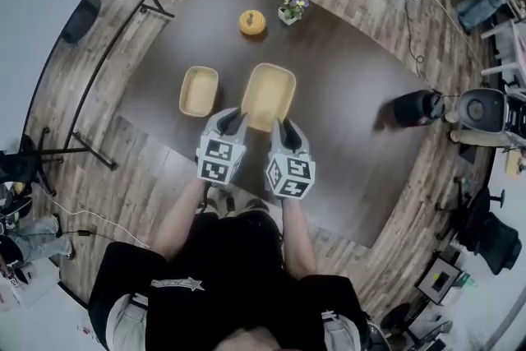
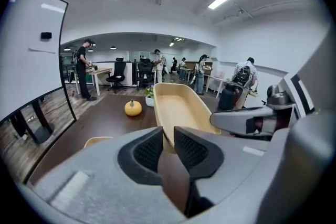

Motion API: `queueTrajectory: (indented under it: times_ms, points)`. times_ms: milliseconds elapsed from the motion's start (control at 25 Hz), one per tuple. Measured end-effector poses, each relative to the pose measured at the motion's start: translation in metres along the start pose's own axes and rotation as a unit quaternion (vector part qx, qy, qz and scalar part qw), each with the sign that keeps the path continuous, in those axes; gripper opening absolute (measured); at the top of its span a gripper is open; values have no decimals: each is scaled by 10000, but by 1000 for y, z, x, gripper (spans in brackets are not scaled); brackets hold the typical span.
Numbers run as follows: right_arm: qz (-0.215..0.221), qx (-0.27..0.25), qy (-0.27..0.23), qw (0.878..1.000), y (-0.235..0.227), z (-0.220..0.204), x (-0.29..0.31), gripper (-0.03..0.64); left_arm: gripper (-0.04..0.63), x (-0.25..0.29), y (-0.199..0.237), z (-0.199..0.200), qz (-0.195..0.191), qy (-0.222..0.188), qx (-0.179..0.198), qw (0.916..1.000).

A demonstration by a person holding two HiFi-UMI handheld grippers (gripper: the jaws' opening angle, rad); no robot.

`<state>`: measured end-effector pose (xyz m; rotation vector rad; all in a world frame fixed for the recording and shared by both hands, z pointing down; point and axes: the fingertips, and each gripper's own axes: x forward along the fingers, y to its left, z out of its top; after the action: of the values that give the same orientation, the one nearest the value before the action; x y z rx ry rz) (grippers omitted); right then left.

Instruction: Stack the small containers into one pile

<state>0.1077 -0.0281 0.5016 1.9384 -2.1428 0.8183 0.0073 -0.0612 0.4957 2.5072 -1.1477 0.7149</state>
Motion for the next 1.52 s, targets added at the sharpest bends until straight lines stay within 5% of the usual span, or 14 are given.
queueTrajectory:
  times_ms: [720,1520]
  points:
    - [633,-186,559,9963,157,-43,77,83,66,-68,157,-61,582,245,-611,9961]
    - [512,118,1511,9871,178,-100,150,83,60,-30,219,-123,461,1071,-1134,9867]
